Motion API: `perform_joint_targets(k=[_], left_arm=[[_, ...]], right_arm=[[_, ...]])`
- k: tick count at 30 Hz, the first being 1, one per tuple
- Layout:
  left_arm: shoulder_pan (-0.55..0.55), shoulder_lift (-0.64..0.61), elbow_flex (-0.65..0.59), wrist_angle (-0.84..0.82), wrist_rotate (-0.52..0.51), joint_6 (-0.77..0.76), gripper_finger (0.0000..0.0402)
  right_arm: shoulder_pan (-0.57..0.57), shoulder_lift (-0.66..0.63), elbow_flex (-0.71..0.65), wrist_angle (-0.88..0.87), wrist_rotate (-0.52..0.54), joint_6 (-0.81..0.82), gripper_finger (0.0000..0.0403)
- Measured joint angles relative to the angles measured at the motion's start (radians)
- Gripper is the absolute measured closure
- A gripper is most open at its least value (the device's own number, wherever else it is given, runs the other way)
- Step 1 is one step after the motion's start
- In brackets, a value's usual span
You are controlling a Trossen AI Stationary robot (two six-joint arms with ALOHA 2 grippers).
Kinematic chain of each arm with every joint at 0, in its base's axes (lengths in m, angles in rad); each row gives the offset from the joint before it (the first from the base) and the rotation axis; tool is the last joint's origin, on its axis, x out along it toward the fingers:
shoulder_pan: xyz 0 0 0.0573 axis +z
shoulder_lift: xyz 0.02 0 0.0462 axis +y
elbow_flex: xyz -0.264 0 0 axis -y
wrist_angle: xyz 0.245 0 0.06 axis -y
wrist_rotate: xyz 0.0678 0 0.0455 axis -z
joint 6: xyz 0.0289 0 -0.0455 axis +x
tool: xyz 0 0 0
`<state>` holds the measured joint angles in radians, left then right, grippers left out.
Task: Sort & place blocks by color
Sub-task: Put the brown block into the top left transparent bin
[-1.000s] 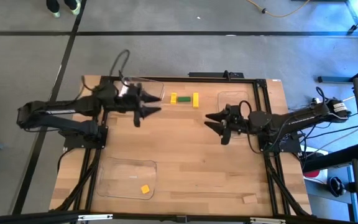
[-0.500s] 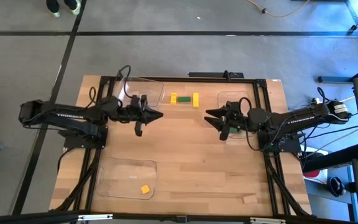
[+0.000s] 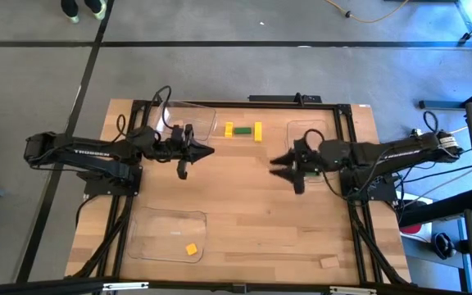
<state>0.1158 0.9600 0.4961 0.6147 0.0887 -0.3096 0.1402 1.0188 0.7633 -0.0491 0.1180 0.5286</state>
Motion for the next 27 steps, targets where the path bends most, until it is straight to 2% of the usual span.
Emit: perform_joint_targets(k=[3, 7, 10, 17, 22, 27], left_arm=[[0.0, 0.0, 0.0, 0.0, 0.0, -0.001, 0.0401], [0.0, 0.0, -0.001, 0.0, 0.0, -0.001, 0.0401], [0.0, 0.0, -0.001, 0.0, 0.001, -0.001, 0.0401], [0.0, 0.0, -0.001, -0.001, 0.001, -0.002, 0.0401], [0.0, 0.0, -0.001, 0.0, 0.001, -0.002, 0.0401], [0.0, 0.0, -0.001, -0.001, 0.0, -0.002, 0.0401]], right_arm=[[0.054, 0.043, 0.143, -0.37, -0.084, 0.089, 0.0207], [0.194, 0.107, 0.241, -0.605, -0.179, 0.232, 0.0207], [0.339, 0.153, 0.247, -0.631, -0.219, 0.364, 0.0207], [0.662, 0.321, 0.246, -0.626, -0.226, 0.641, 0.0207], [0.794, 0.468, 0.246, -0.623, -0.283, 0.712, 0.0207], [0.856, 0.602, 0.281, -0.625, -0.297, 0.698, 0.0207]])
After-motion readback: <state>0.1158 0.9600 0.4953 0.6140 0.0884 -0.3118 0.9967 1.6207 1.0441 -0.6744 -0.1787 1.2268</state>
